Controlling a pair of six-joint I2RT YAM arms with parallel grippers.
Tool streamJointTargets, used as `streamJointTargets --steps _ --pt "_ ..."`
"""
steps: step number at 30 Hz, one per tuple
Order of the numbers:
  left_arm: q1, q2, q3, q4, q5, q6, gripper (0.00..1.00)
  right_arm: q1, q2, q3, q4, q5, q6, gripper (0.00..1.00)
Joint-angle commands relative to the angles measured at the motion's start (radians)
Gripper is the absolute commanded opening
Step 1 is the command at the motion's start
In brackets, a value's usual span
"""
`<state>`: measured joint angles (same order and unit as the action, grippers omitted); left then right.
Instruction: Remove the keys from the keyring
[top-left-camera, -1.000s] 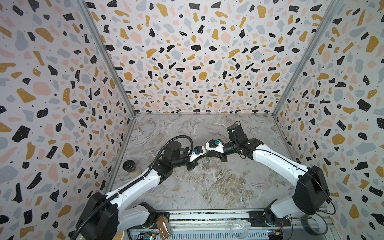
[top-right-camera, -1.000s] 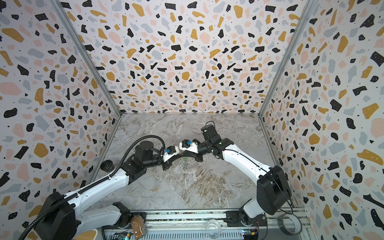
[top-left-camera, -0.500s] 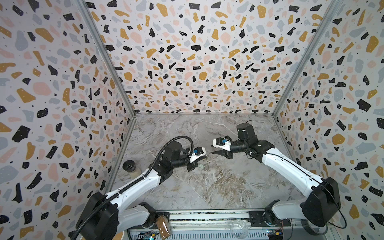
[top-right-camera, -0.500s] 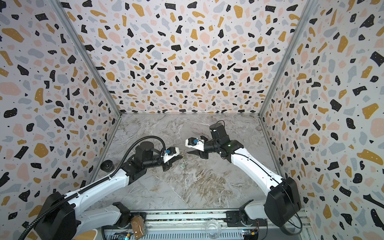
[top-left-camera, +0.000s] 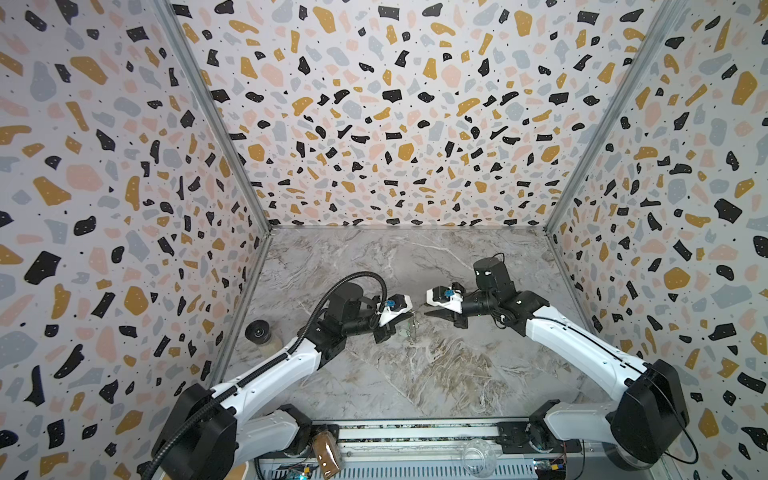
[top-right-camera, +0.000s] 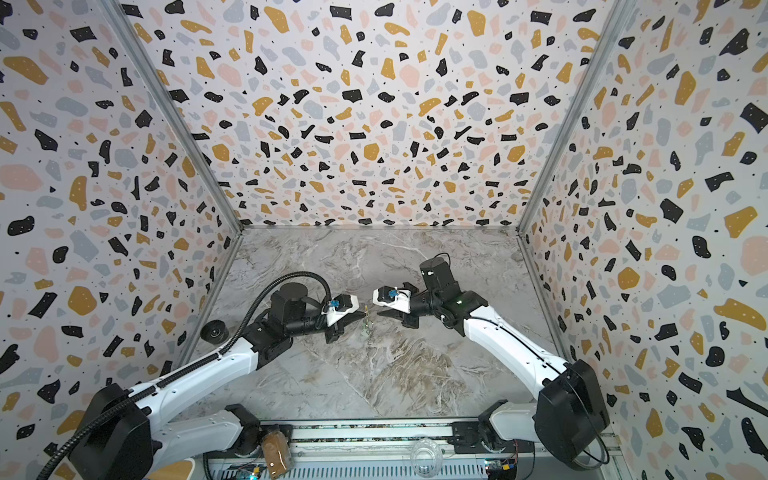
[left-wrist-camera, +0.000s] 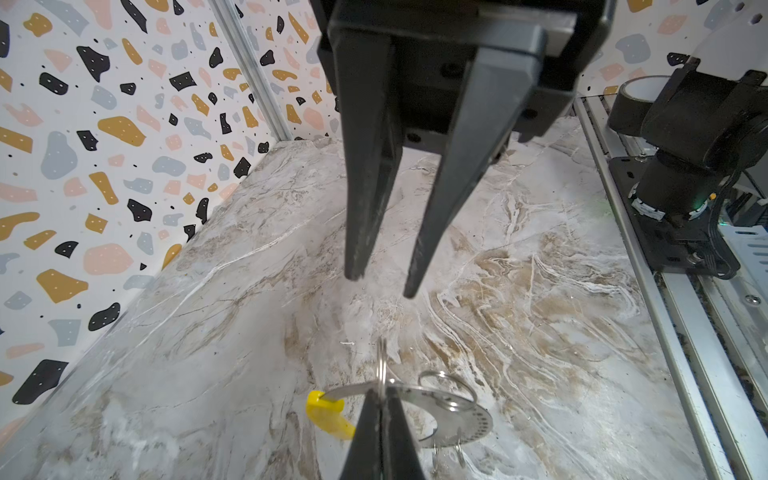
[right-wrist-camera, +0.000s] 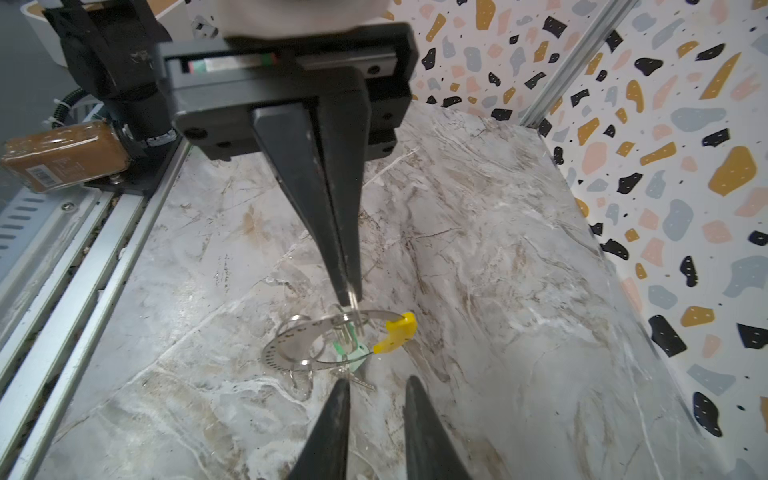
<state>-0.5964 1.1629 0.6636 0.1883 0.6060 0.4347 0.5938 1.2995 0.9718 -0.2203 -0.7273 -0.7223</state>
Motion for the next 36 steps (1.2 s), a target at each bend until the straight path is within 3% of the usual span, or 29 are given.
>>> streamJointTargets --steps 1,8,22,32,33,34,36 --pt "-0.008 -0.018 0.022 0.056 0.027 0.014 0.00 0.018 -0.010 0.002 0.054 -0.027 0.027 0.24" --pt "-0.013 -0.015 0.032 0.043 0.029 0.029 0.00 0.040 0.012 -0.010 0.109 -0.023 0.050 0.18" --pt "-0.017 -0.014 0.037 0.030 0.026 0.042 0.00 0.046 0.026 -0.017 0.102 -0.008 0.047 0.17" --pt "-0.016 -0.014 0.044 0.016 0.001 0.051 0.00 0.046 0.032 -0.008 0.093 -0.012 0.037 0.03" --pt "-0.016 -0.017 0.048 0.003 -0.017 0.061 0.13 0.046 0.032 -0.006 0.090 -0.012 0.039 0.02" --pt "-0.016 -0.025 0.052 -0.014 -0.046 0.076 0.20 0.045 0.033 -0.001 0.087 -0.013 0.045 0.02" --pt "-0.016 -0.053 0.052 -0.030 -0.104 0.101 0.23 0.044 0.037 0.010 0.077 -0.011 0.056 0.01"
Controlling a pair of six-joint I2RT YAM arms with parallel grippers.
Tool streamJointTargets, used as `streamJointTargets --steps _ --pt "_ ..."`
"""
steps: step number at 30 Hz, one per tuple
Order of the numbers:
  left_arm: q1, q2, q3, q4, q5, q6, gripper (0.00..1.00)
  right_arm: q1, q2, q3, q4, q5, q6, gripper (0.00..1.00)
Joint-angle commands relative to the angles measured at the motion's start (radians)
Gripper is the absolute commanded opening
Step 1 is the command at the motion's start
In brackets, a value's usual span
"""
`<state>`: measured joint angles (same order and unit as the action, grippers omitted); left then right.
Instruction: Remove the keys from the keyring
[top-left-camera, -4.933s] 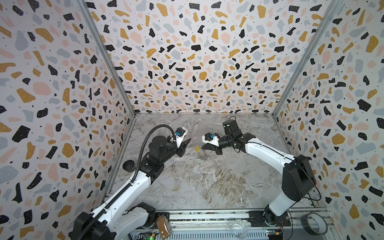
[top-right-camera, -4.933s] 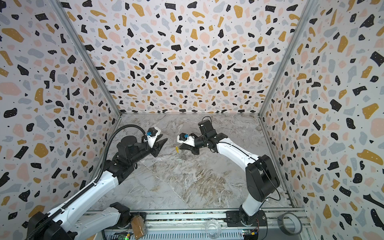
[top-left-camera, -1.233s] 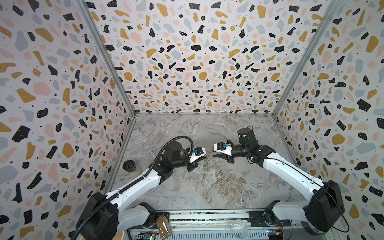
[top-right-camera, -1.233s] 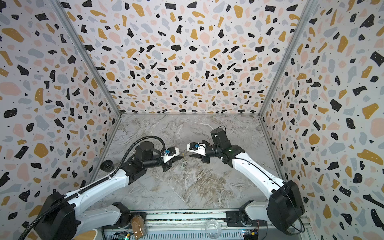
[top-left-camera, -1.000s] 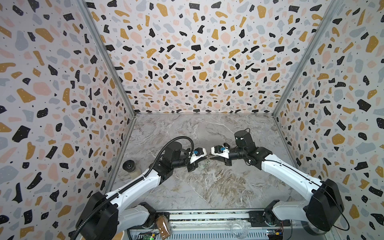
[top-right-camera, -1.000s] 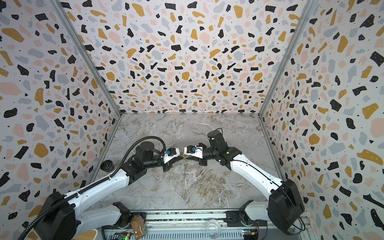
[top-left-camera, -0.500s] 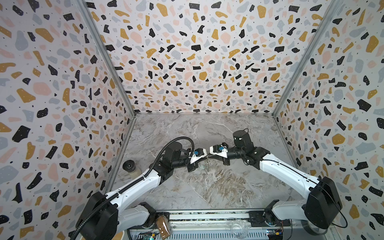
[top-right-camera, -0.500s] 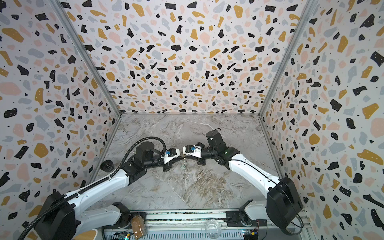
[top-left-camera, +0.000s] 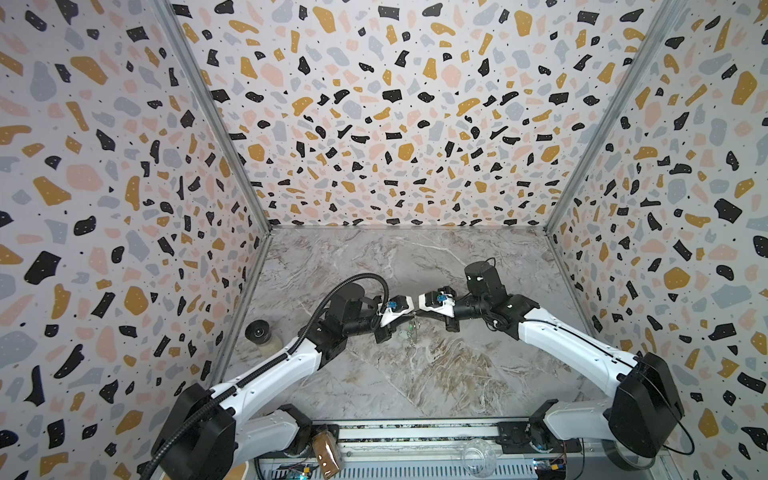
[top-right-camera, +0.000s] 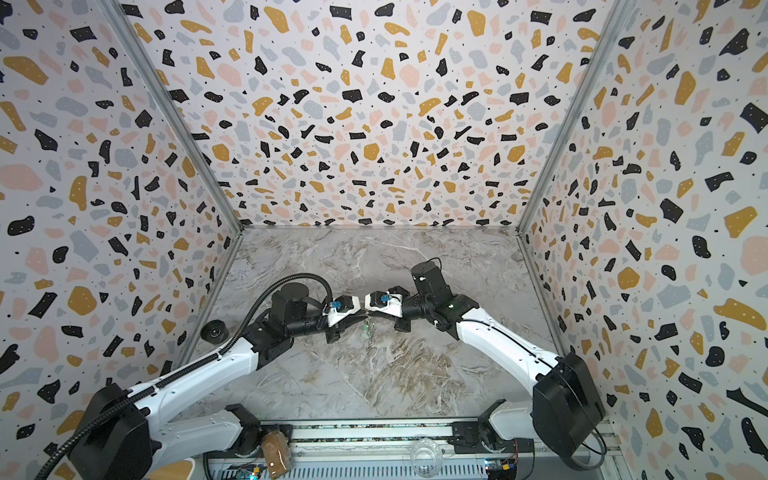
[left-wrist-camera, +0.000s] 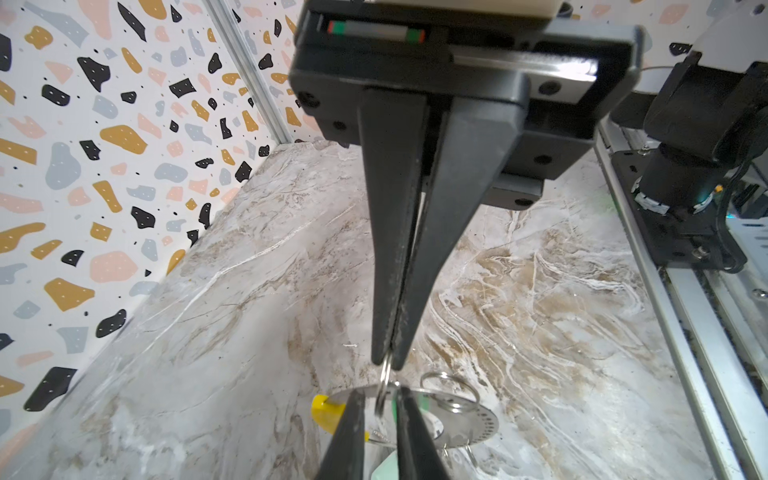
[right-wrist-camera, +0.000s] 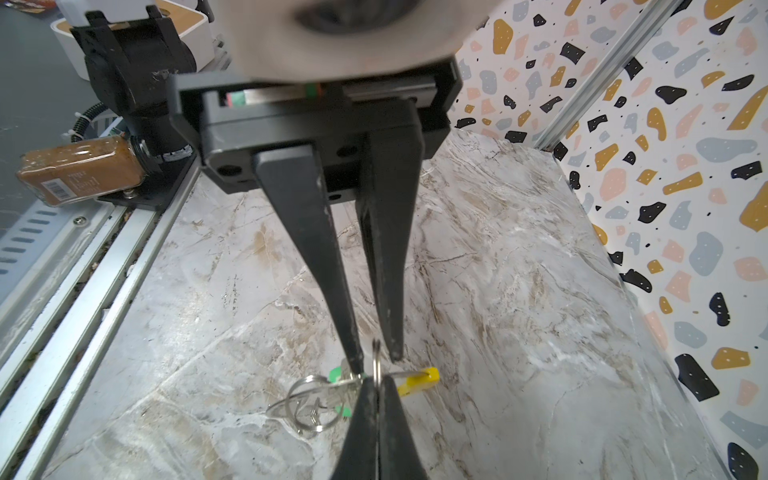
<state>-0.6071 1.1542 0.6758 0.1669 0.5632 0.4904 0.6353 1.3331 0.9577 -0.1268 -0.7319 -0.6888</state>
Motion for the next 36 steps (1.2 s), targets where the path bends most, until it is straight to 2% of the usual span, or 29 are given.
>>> streamJointTargets --steps 1,7,22,27,36 --pt "-0.005 -0.062 0.031 -0.009 -0.084 0.058 0.23 0.003 0.004 0.030 -0.024 -0.005 0.026 0.01" --pt "-0.007 -0.114 0.009 0.000 -0.120 0.075 0.20 0.002 0.021 0.050 -0.046 -0.005 0.041 0.00" --pt "-0.043 -0.084 -0.012 0.032 -0.109 0.049 0.22 -0.009 0.015 0.043 -0.014 -0.031 0.065 0.00" --pt "-0.043 -0.088 -0.055 0.135 -0.093 -0.037 0.23 -0.023 -0.014 0.000 0.068 -0.063 0.102 0.00" --pt "-0.043 -0.118 -0.124 0.240 -0.097 -0.112 0.23 -0.030 -0.043 -0.044 0.119 -0.086 0.102 0.00"
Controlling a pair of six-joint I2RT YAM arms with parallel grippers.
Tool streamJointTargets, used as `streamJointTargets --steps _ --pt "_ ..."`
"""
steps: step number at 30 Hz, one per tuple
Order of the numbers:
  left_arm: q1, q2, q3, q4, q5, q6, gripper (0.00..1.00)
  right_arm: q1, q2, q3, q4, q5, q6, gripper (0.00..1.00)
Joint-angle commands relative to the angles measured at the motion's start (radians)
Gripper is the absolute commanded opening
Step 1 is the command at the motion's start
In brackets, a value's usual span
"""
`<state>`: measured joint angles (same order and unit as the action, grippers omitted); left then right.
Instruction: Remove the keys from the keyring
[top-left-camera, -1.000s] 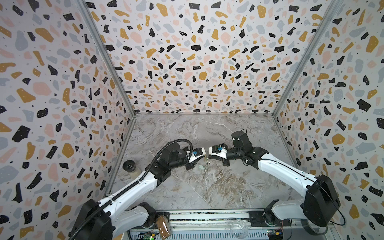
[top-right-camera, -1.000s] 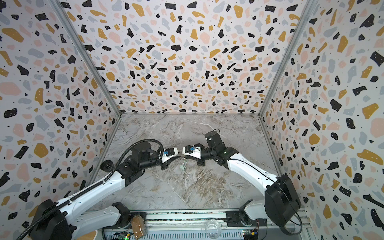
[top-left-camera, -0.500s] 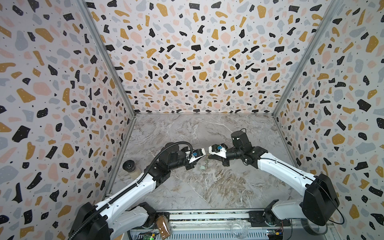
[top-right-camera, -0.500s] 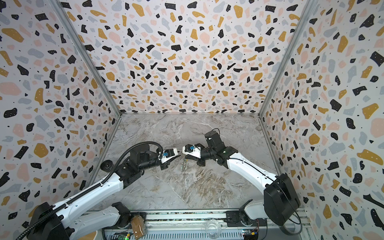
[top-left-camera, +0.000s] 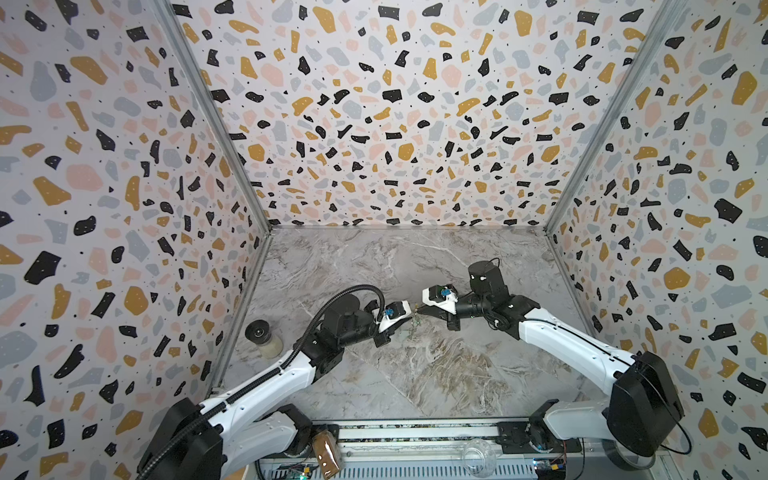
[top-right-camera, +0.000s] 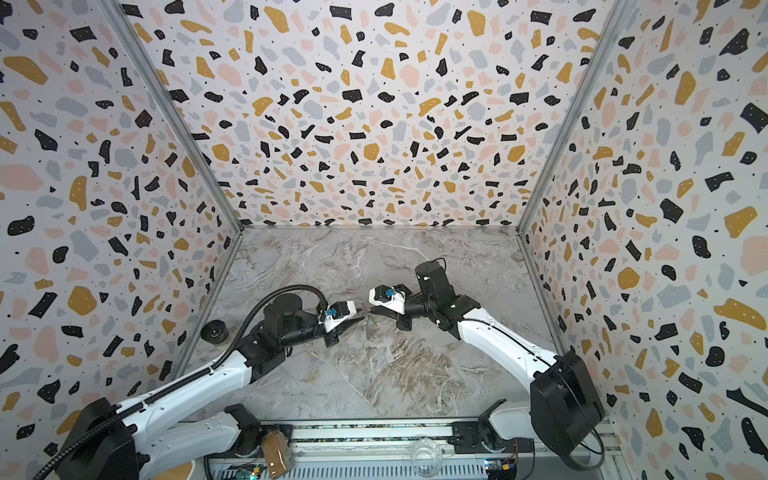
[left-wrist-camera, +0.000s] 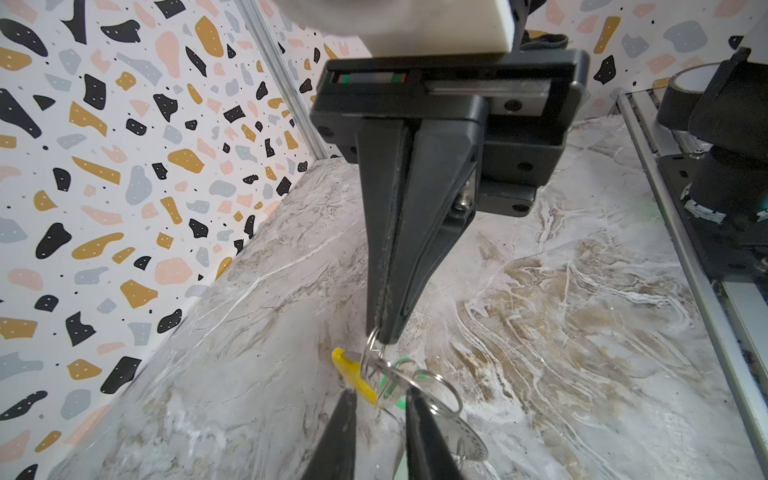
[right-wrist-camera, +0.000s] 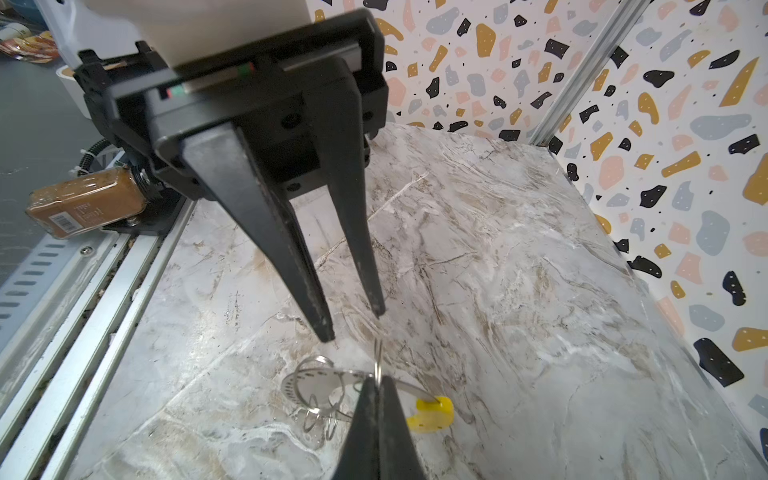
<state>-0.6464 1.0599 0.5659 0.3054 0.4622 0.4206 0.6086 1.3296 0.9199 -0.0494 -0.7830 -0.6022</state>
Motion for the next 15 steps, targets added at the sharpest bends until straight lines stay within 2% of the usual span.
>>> streamJointTargets --steps 1,15 --pt "-0.004 -0.025 -0.018 0.106 0.002 -0.047 0.23 -0.004 -0.042 -0.010 0.046 -0.038 0.016 0.00" --pt "-0.008 0.007 -0.005 0.119 0.020 -0.056 0.22 -0.006 -0.052 -0.026 0.069 -0.076 0.024 0.00"
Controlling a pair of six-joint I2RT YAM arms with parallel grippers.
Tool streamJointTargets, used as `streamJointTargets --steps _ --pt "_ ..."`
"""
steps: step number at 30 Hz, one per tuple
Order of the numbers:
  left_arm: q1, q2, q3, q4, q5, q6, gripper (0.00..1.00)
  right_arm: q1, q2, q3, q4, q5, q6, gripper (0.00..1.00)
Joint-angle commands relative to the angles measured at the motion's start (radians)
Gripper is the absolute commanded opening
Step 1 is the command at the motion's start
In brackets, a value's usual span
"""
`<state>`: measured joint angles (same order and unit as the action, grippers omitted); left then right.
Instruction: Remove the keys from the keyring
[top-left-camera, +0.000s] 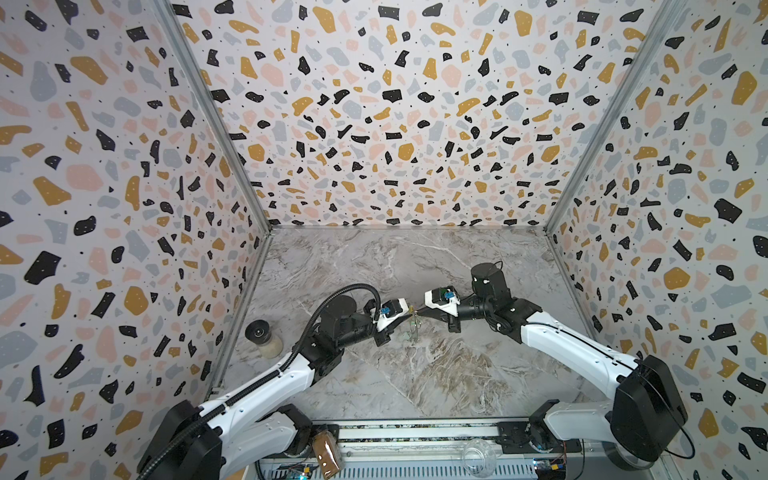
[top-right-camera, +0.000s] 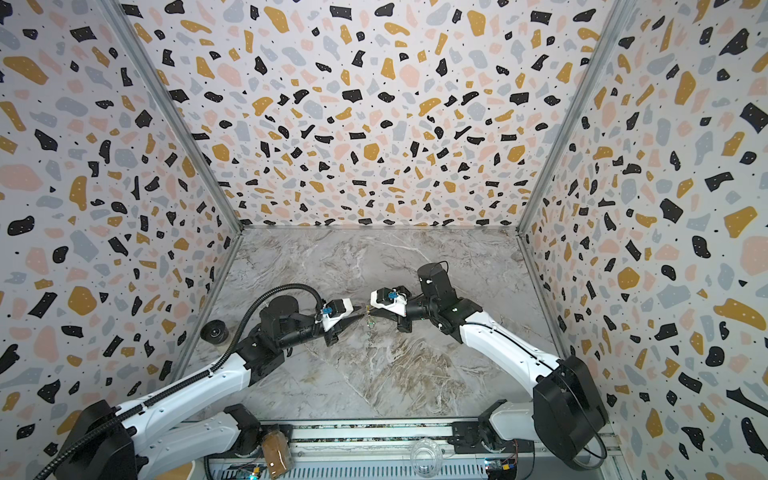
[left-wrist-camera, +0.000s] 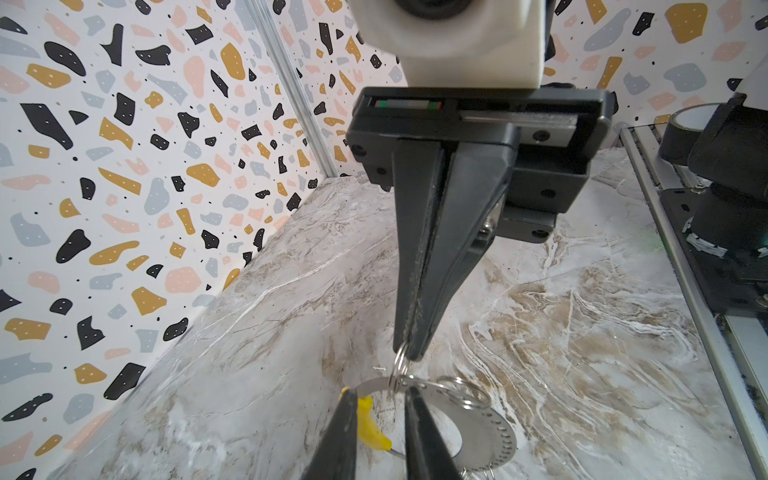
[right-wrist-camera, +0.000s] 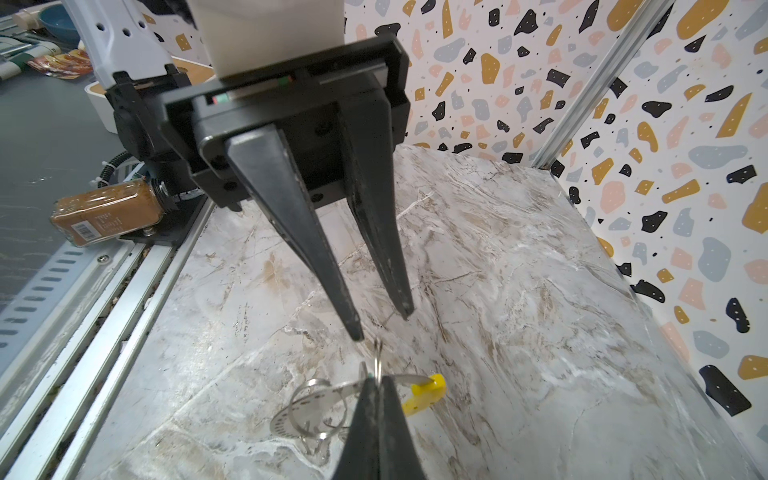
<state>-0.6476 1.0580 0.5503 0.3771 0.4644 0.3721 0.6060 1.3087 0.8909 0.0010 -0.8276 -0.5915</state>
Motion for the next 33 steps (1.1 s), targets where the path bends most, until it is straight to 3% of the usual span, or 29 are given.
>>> streamJointTargets --steps 1,18,33 --pt "-0.009 0.011 0.016 0.043 0.015 -0.002 0.22 -0.004 -0.028 0.003 0.014 -0.031 0.013 0.00" --pt "-0.038 0.022 0.084 -0.066 -0.013 0.098 0.15 0.008 0.004 0.043 -0.048 -0.023 0.002 0.00" --pt "-0.040 0.048 0.143 -0.201 -0.035 0.201 0.18 0.021 0.011 0.070 -0.079 -0.018 -0.005 0.00"
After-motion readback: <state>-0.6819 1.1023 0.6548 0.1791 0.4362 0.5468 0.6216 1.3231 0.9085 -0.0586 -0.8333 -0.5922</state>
